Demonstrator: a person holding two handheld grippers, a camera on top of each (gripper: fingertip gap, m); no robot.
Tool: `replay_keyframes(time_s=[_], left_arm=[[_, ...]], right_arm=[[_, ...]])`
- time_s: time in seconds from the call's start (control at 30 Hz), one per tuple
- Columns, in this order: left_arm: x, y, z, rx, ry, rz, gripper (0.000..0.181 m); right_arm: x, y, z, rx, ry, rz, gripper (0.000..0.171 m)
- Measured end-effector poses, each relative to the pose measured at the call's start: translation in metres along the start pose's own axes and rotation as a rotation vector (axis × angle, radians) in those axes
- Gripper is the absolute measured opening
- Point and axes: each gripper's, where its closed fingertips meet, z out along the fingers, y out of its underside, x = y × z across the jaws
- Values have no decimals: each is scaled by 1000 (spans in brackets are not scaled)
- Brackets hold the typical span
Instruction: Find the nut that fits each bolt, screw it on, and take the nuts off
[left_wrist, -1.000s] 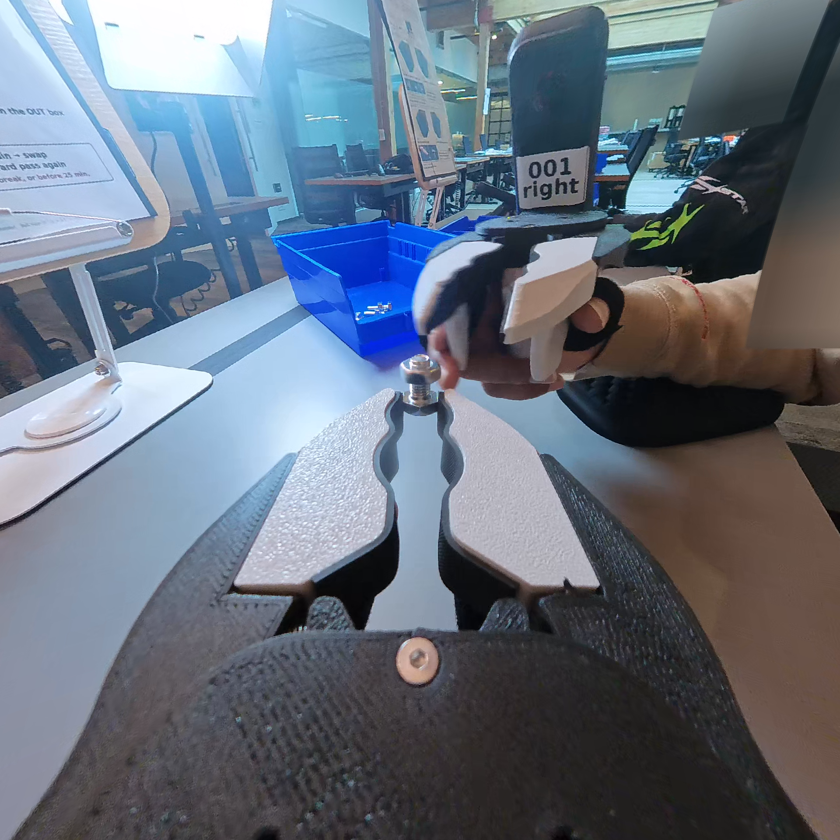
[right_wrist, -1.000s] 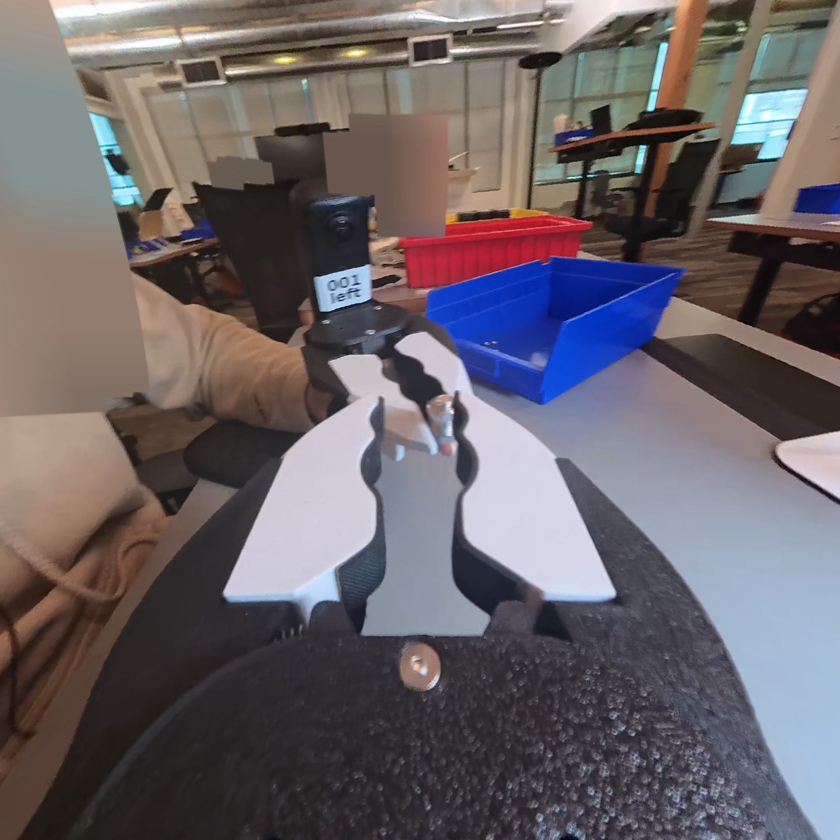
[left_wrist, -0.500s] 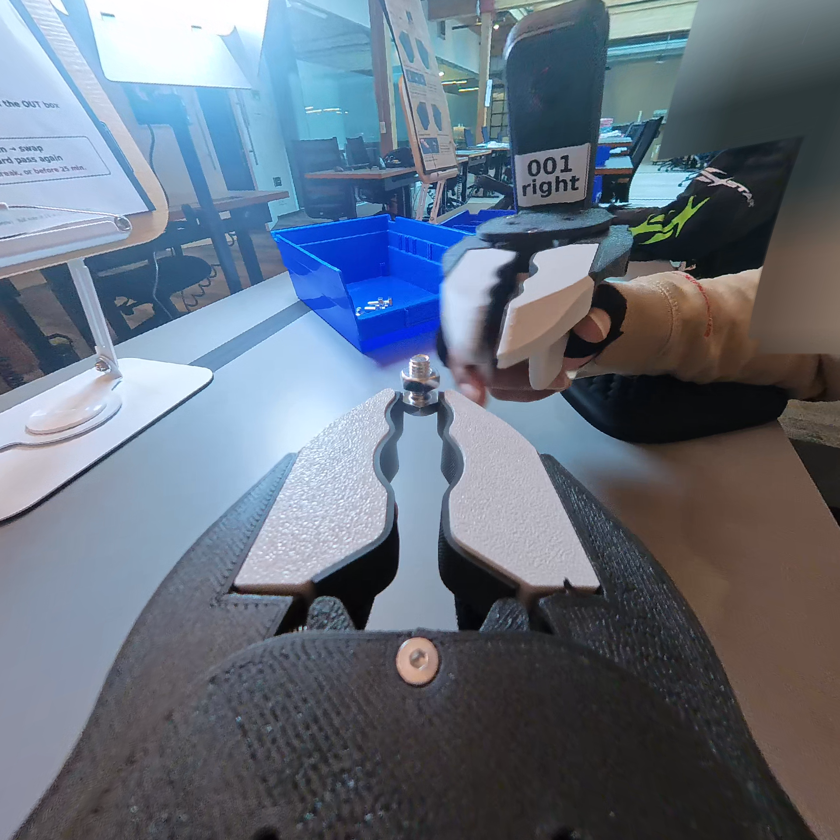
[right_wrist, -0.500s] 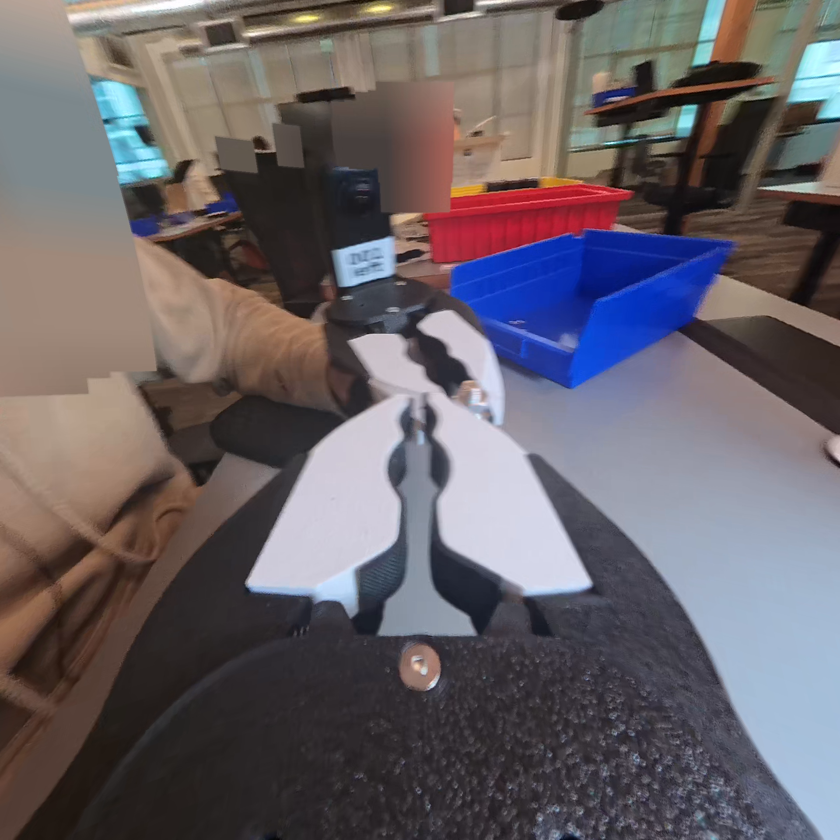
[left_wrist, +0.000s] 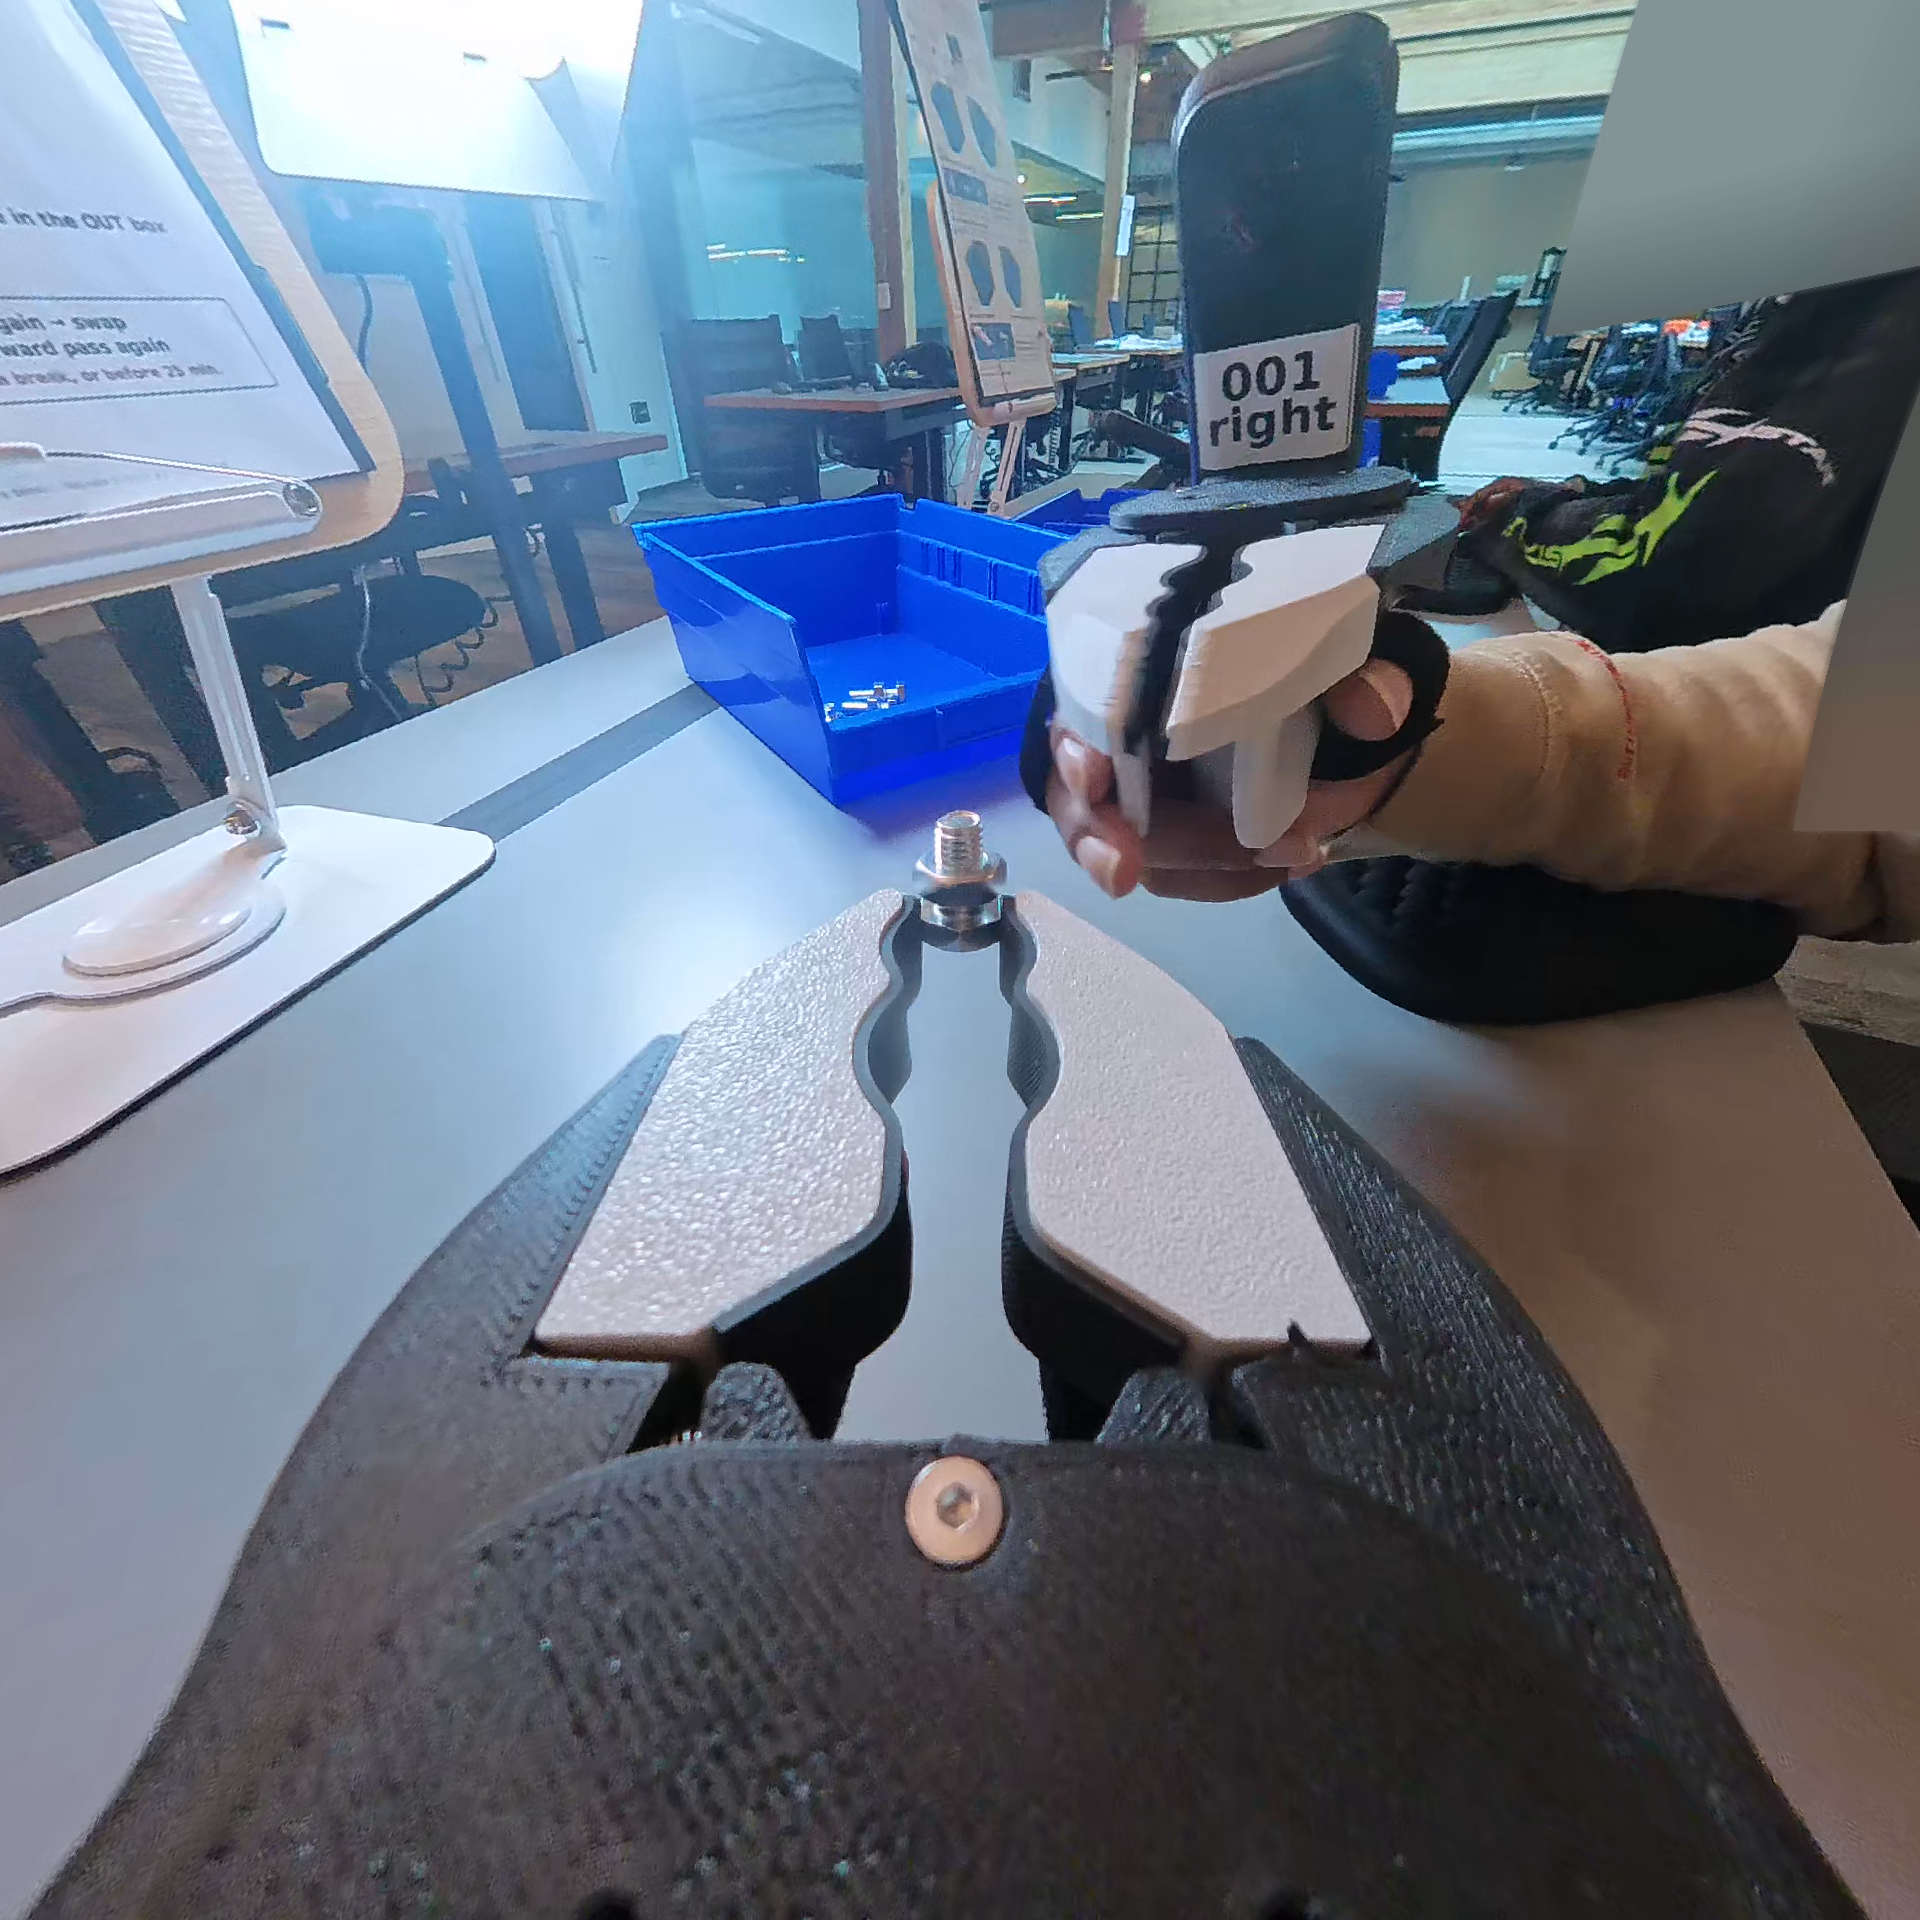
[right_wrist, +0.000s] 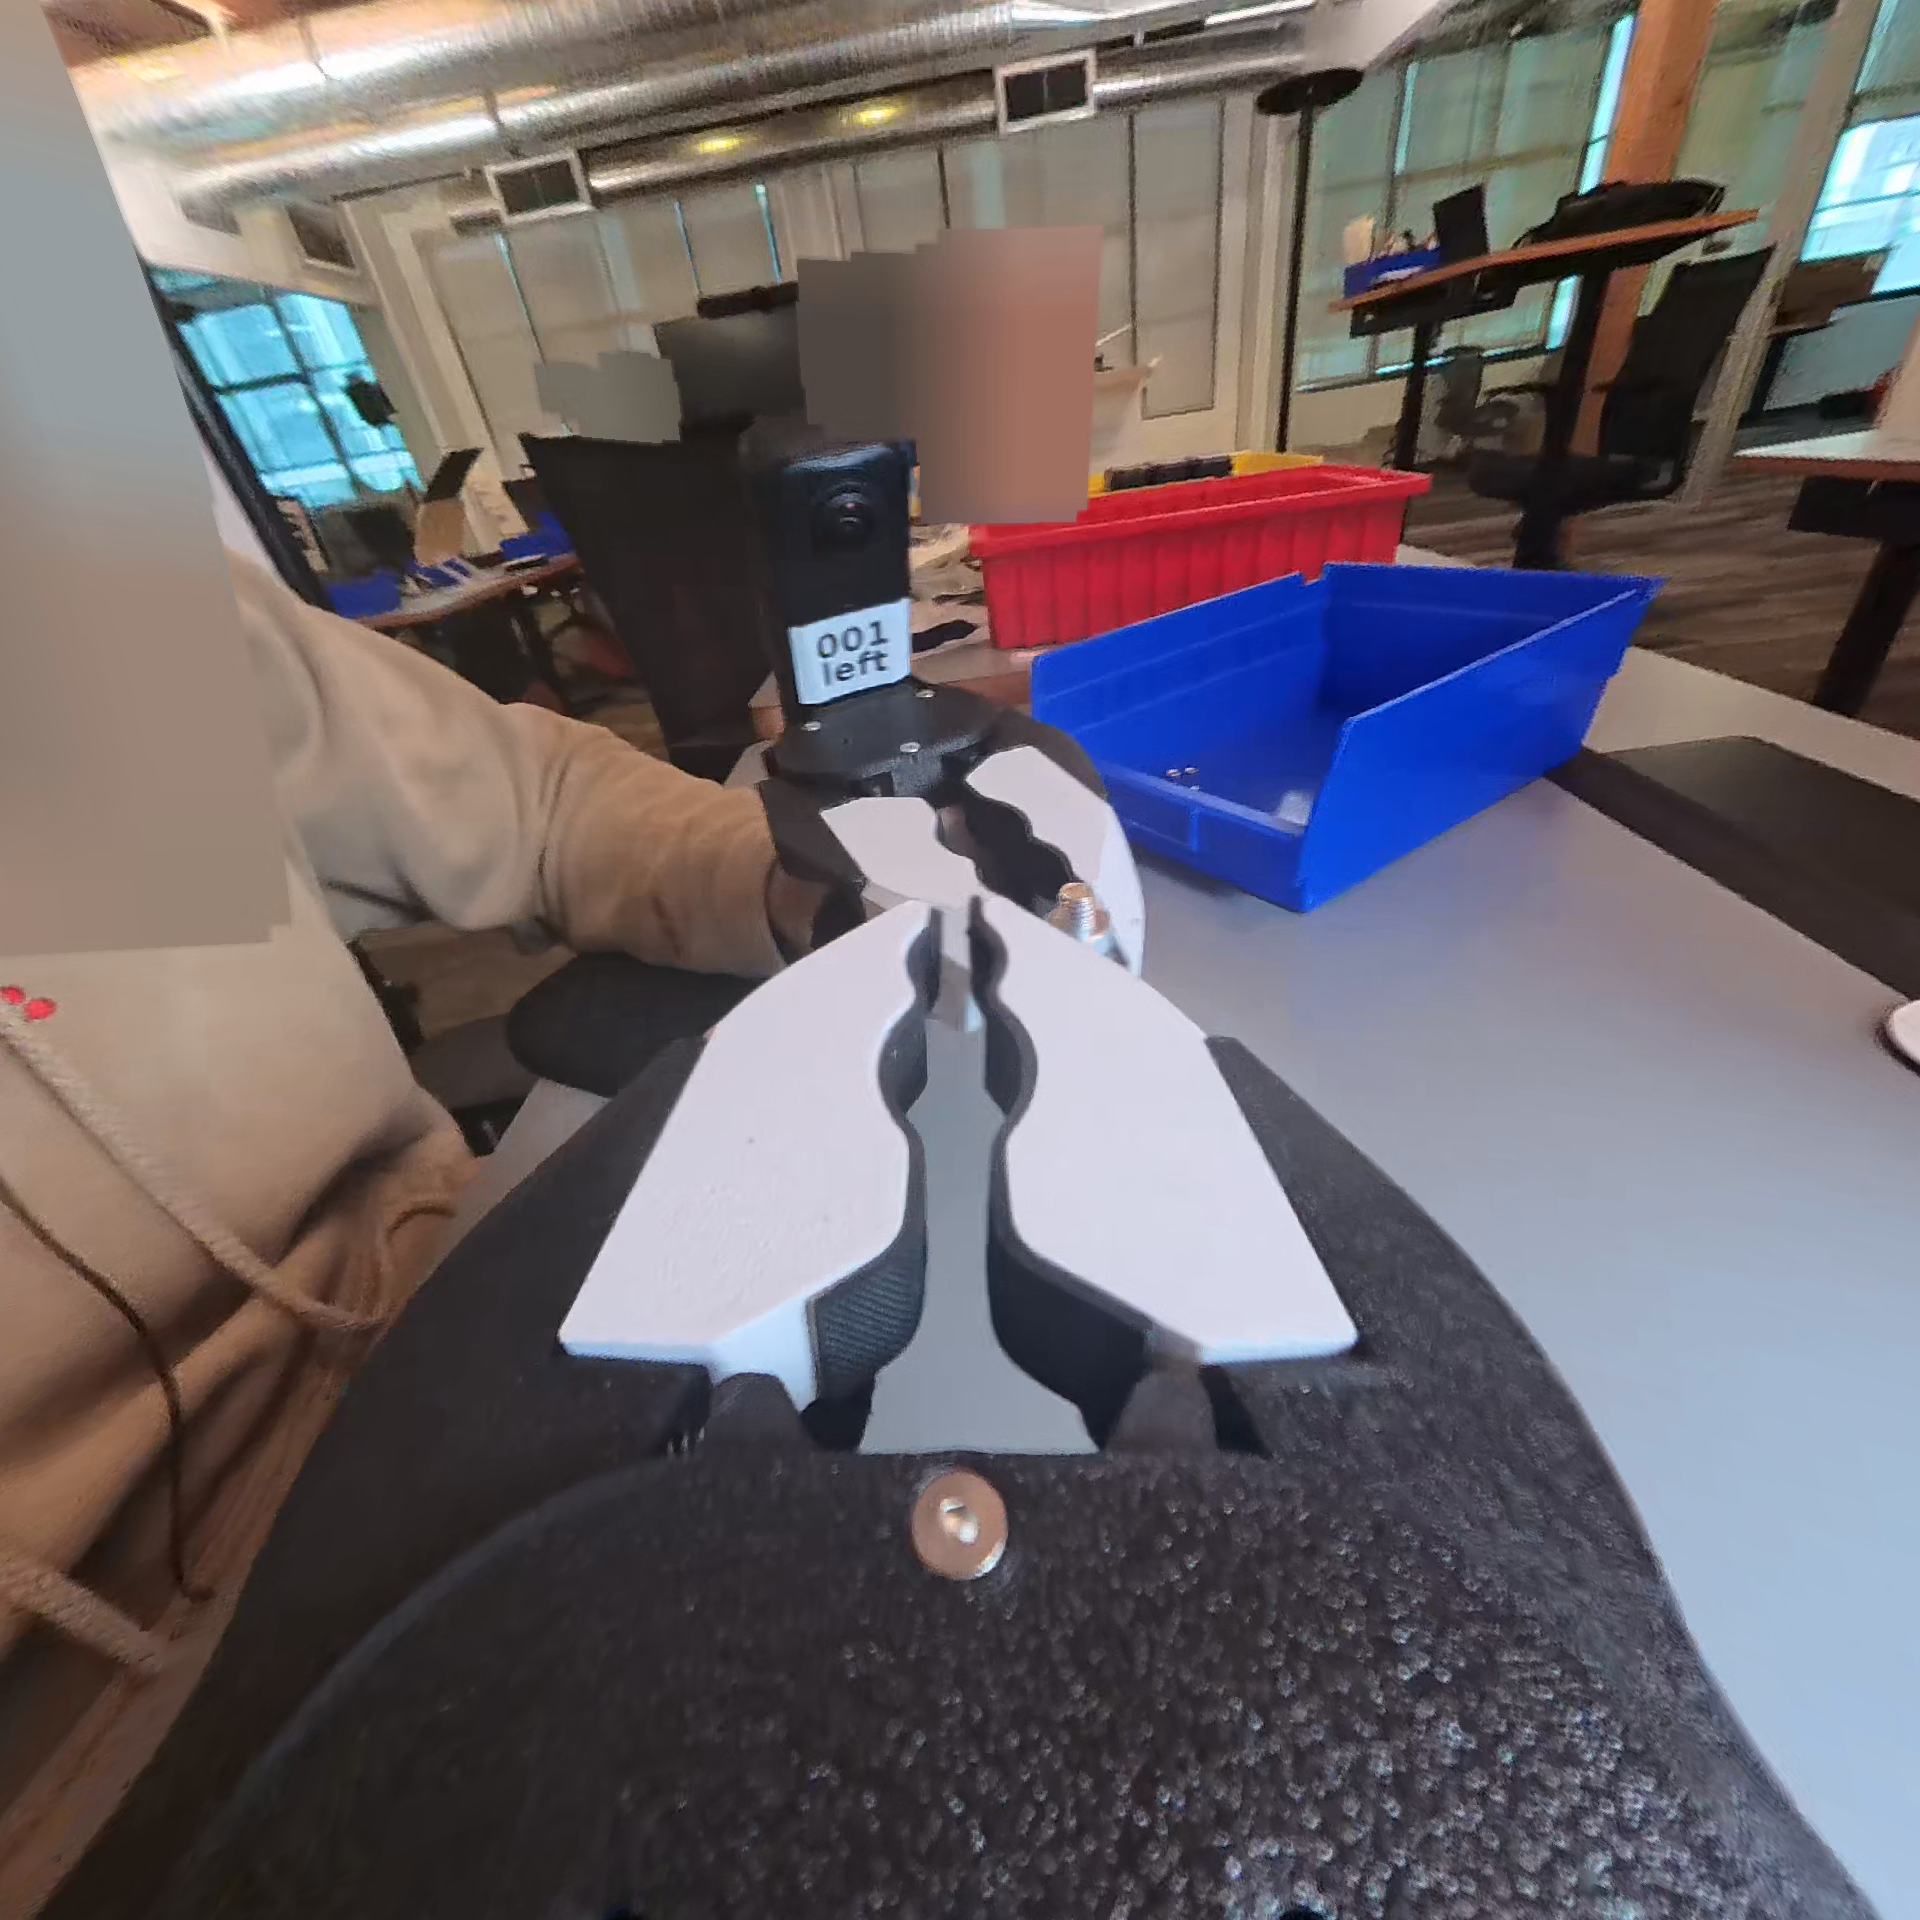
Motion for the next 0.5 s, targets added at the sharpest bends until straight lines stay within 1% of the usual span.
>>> replay_keyframes(time_s=[0.07, 0.23, 0.37, 0.5], left_arm=[[3, 0, 1, -2, 7, 8, 15], [10, 2, 3, -10, 29, 19, 15], [11, 6, 5, -36, 25, 48, 15], [13, 11, 7, -69, 16, 91, 15]], right_arm=[[7, 2, 3, -5, 53, -25, 18], [10, 12, 11, -52, 93, -48, 27], [13, 9, 9, -52, 116, -49, 22], [19, 19, 7, -138, 162, -105, 14]])
